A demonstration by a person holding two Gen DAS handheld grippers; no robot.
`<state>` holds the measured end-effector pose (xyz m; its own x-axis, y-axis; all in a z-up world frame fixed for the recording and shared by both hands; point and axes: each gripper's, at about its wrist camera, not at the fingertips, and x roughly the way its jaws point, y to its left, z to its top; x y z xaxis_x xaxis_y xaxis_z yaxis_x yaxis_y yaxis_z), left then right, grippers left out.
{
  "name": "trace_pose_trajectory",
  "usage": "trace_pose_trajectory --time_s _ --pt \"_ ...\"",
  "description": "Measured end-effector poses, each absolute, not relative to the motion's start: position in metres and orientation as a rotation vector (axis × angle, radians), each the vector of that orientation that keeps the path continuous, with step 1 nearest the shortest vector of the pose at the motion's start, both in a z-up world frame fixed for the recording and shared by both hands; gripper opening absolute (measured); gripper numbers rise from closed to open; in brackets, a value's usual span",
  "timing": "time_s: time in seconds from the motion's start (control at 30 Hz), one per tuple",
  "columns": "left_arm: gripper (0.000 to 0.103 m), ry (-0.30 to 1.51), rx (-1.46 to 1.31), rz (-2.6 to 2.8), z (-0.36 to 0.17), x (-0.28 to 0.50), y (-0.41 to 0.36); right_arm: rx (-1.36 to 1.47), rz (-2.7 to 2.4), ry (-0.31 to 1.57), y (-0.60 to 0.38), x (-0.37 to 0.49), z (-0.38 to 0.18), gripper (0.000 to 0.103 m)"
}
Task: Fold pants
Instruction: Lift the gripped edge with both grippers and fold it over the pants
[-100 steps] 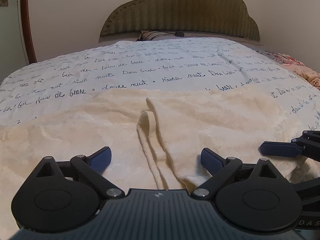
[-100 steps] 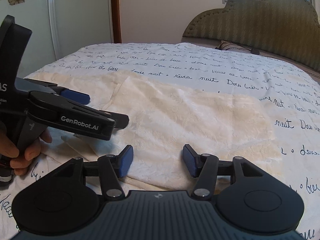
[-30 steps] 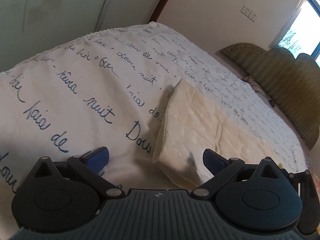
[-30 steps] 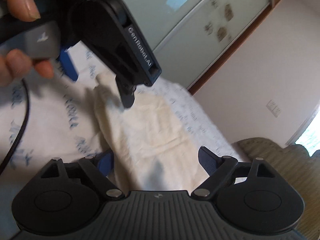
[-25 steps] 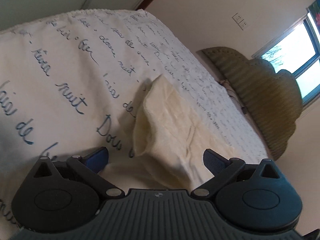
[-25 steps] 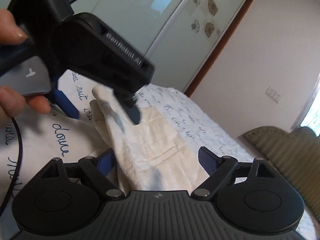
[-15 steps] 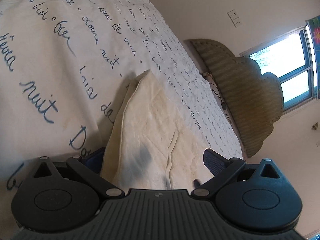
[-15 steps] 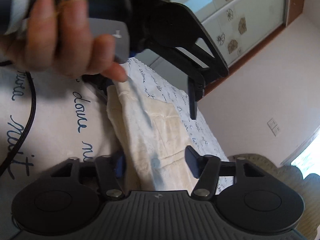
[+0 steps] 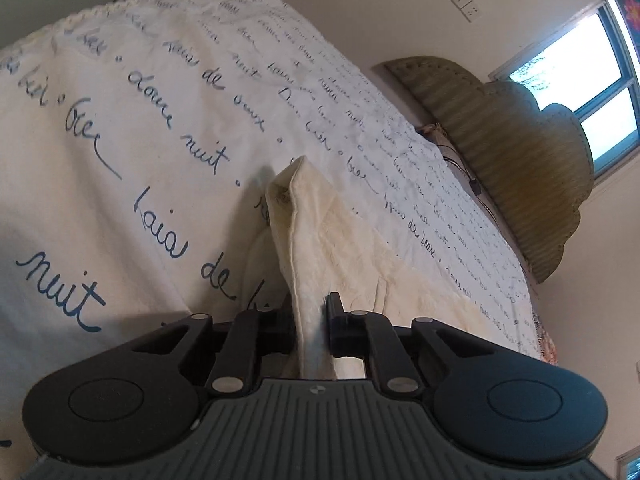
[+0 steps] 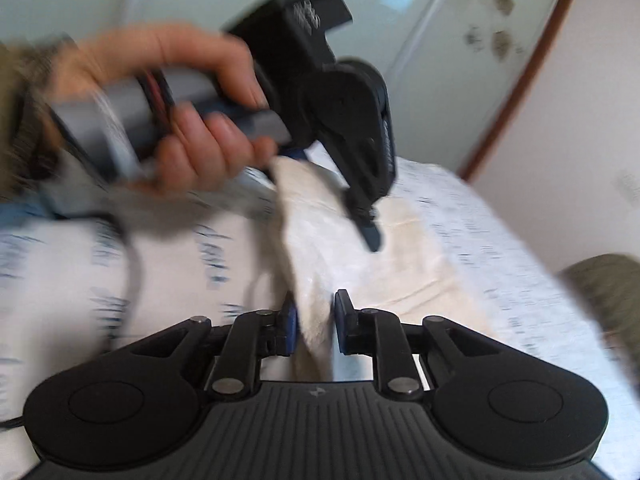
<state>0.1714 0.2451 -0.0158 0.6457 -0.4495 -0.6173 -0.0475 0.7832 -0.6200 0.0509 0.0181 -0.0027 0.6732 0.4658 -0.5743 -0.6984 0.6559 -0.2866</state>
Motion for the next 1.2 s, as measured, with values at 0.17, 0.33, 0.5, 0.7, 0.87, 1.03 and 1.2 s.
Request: trace_pose_trajectory --time_s 0.17,0.33,0.5,0.7,0.87,1.03,1.2 --pt "0.013 0.745 -0.473 -0.203 0.016 0.147 0.213 -0.043 0.727 0.485 -0.055 0.072 0.036 0.018" --pt "0.012 0.665 -0.423 -0.214 0.046 0.119 0.18 -0.033 0.424 0.545 -0.071 0.109 0.017 0.018" --pt "0.013 0.657 -0.437 -0.255 0.062 0.108 0.149 0.273 0.483 0.539 -0.094 0.116 0.01 0.018" --pt "0.016 0.604 -0.383 -0.293 0.084 0.098 0.106 0.383 0.469 0.472 -0.125 0.087 0.02 0.018" --pt "0.021 0.568 -0.313 -0.382 0.102 0.09 0.049 0.503 0.417 0.406 -0.172 0.069 0.031 0.018" --pt "0.024 0.569 -0.258 -0.487 0.103 0.088 -0.018 0.589 0.307 0.341 -0.234 0.057 0.038 0.018" --pt "0.025 0.632 -0.234 -0.564 0.088 0.097 -0.08 0.662 0.195 0.336 -0.285 0.041 0.032 0.018"
